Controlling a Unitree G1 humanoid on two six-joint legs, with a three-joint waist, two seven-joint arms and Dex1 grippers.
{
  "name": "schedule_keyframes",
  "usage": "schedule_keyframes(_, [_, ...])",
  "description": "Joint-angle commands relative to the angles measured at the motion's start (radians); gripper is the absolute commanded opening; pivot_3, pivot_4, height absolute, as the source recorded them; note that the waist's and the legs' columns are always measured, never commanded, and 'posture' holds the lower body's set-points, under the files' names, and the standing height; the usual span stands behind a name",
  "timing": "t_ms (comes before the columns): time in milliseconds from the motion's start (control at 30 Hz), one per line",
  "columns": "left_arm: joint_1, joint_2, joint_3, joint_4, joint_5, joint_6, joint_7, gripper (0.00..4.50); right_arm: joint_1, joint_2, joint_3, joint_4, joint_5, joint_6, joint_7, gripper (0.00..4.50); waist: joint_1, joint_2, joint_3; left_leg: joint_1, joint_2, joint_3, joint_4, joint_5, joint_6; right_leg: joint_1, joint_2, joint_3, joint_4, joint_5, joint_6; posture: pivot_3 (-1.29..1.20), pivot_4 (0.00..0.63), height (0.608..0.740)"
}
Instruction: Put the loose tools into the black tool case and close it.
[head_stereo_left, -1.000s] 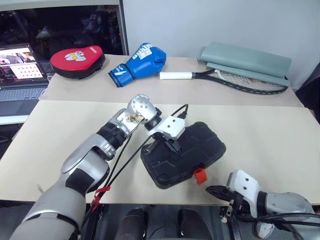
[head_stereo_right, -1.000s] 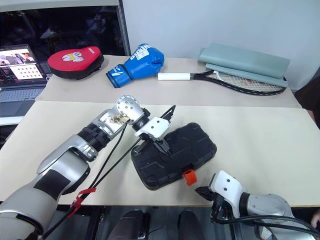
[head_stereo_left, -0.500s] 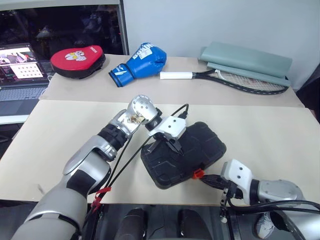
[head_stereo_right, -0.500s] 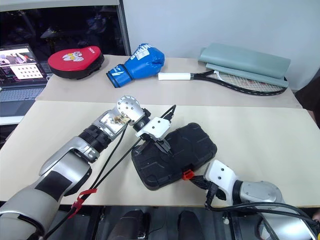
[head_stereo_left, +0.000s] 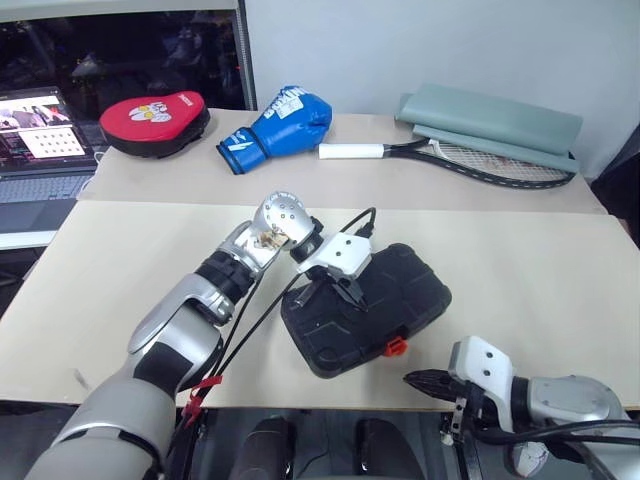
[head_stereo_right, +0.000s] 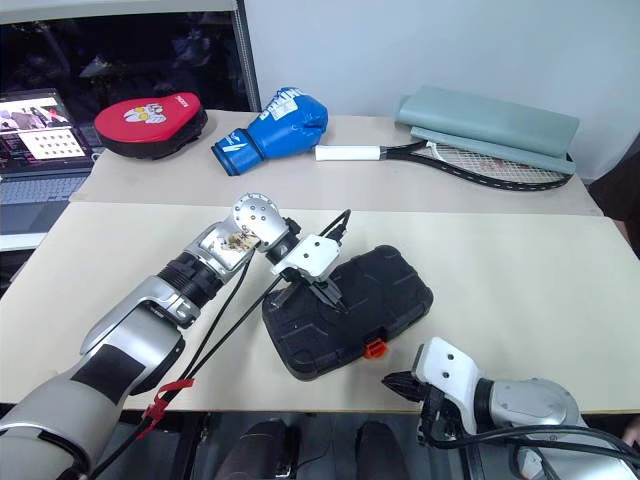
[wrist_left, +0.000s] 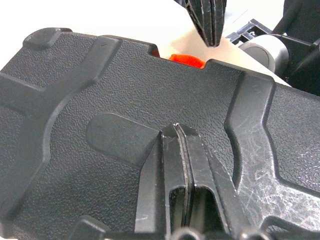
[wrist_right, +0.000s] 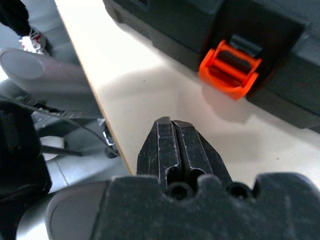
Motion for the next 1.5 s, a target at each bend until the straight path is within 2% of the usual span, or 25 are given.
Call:
schedule_keyframes(33, [0.016, -0.006, -0.028, 0.008, 0.041, 0.003, -0.003, 0.01, -0.032, 0.021, 0.031, -0.009, -0.018, -0.012, -0.031, 0.00, 0.000, 0.000, 0.000, 0.000, 0.000, 0.000, 0.000, 0.000, 0.000, 0.000, 0.000, 0.000, 0.000, 0.000, 0.000, 0.00, 0.150, 0.737])
schedule_keyframes(200, [0.013, -0.008, -0.028, 0.020, 0.048, -0.005, -0.003, 0.01, -0.073, 0.044, 0.013, -0.007, -0.008, -0.003, -0.055, 0.00, 0.000, 0.000, 0.000, -0.001, 0.000, 0.000, 0.000, 0.000, 0.000, 0.000, 0.000, 0.000, 0.000, 0.001, -0.001, 0.00, 0.150, 0.737])
schedule_keyframes(400, [0.021, -0.015, -0.024, 0.026, 0.058, -0.011, -0.003, 0.01, -0.054, 0.026, -0.047, -0.055, 0.047, 0.046, -0.043, 0.00, 0.000, 0.000, 0.000, 0.000, 0.000, 0.000, 0.000, 0.000, 0.000, 0.000, 0.000, 0.000, 0.000, 0.001, -0.002, 0.00, 0.150, 0.737])
schedule_keyframes(667, [0.015, -0.014, -0.027, 0.032, 0.058, -0.011, -0.003, 0.01, 0.008, 0.092, 0.071, -0.036, -0.029, 0.027, -0.135, 0.00, 0.000, 0.000, 0.000, -0.001, 0.000, 0.000, 0.000, 0.000, 0.000, 0.000, 0.000, 0.000, 0.000, 0.001, -0.002, 0.00, 0.150, 0.737])
schedule_keyframes(933, [0.003, -0.011, -0.032, 0.049, 0.059, -0.023, -0.003, 0.01, 0.010, 0.122, 0.109, 0.038, -0.101, -0.018, -0.169, 0.00, 0.000, 0.000, 0.000, 0.000, 0.000, 0.000, 0.000, 0.000, 0.000, 0.000, 0.000, 0.000, 0.000, 0.000, 0.000, 0.00, 0.150, 0.737])
schedule_keyframes(1133, [0.004, -0.014, -0.034, 0.045, 0.059, -0.022, -0.003, 0.01, 0.015, 0.129, 0.077, 0.041, -0.088, -0.025, -0.163, 0.00, 0.000, 0.001, 0.000, 0.000, 0.000, 0.000, 0.000, 0.000, 0.000, 0.000, 0.000, 0.000, 0.000, 0.000, 0.000, 0.00, 0.150, 0.737])
schedule_keyframes(1233, [0.003, -0.014, -0.036, 0.044, 0.058, -0.023, -0.003, 0.01, 0.014, 0.148, 0.120, 0.064, -0.118, -0.043, -0.181, 0.00, 0.000, 0.001, 0.000, 0.000, 0.000, 0.000, 0.000, 0.000, 0.000, 0.000, 0.000, 0.000, 0.000, 0.000, 0.000, 0.00, 0.150, 0.737])
schedule_keyframes(1367, [-0.005, -0.016, -0.034, 0.050, 0.059, -0.022, -0.003, 0.01, 0.013, 0.239, 0.156, 0.114, -0.141, -0.058, -0.248, 0.00, -0.002, 0.000, -0.001, 0.000, 0.001, 0.000, 0.000, 0.000, 0.000, 0.000, 0.001, 0.000, 0.000, -0.001, 0.001, 0.00, 0.150, 0.737])
schedule_keyframes(1500, [-0.006, -0.013, -0.039, 0.050, 0.056, -0.024, -0.003, 0.01, -0.001, 0.283, 0.149, 0.145, -0.163, -0.083, -0.285, 0.00, -0.003, 0.000, -0.002, 0.001, 0.001, 0.000, 0.000, 0.000, 0.000, 0.000, 0.001, 0.000, 0.000, -0.001, 0.001, 0.00, 0.150, 0.737])
